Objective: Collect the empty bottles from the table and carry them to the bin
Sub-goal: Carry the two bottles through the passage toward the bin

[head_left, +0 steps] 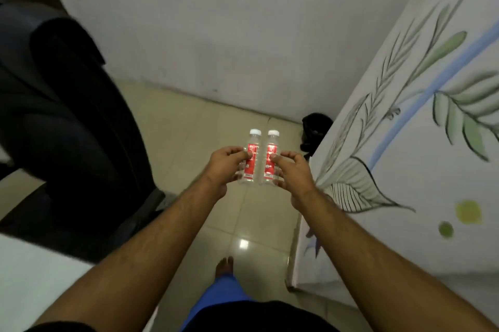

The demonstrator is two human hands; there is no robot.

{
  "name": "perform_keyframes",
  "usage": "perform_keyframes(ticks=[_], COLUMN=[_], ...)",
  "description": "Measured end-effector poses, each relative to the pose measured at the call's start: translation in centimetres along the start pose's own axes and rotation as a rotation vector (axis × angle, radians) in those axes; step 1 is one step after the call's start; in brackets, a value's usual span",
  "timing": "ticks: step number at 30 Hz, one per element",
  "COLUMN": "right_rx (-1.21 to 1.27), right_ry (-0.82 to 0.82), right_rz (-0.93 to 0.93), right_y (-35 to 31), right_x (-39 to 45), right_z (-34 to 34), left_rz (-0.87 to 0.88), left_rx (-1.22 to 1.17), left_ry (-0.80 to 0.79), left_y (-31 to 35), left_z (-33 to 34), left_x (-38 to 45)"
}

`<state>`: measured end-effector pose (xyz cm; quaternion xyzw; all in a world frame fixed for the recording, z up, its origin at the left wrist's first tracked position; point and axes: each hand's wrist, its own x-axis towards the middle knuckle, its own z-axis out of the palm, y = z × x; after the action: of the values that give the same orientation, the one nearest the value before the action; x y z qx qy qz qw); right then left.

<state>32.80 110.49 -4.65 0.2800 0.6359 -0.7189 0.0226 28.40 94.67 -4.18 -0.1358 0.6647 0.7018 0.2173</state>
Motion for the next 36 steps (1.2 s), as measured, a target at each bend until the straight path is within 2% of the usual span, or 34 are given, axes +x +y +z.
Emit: perform_keyframes(ticks=[4,9,16,19,26,30,36], right_rx=[0.014,0.074,0.141,0.186,0.210,0.191,0.285], right_ry=[0.052,0.133,0.250,0.316,0.408,0.527,0.705], right_rz=[-0.007,0.000,0.030,0.083,0.086,0.108,0.235], right_y=[-5.0,-8.2,-10.8,-12.9,-17.5,-18.7,-18.2], right_x=[8.6,18.7,35.9,43.0,54.6,61.7,71.6], right_z=[1.5,0.5,-3.9,-7.2,-10.9,-12.7,-15.9], left_rz=[-0.008,-0.011,-0.043,-0.083,-0.004,-0.029,-0.093], left_rx=[0.058,0.134,0.305,0.399,0.528,0.633,0.843], left_ry=[-0.034,-0.094,-0.166,-0.199,-0.246,-0.376,-0.664], left_y=[6.5,11.3,14.9,17.1,22.1,23.3,21.6], left_z=[1.7,6.0,15.1,21.1,30.3,35.4,42.8], left_x=[9.3,19.4,36.8,43.4,54.9,62.8,75.9])
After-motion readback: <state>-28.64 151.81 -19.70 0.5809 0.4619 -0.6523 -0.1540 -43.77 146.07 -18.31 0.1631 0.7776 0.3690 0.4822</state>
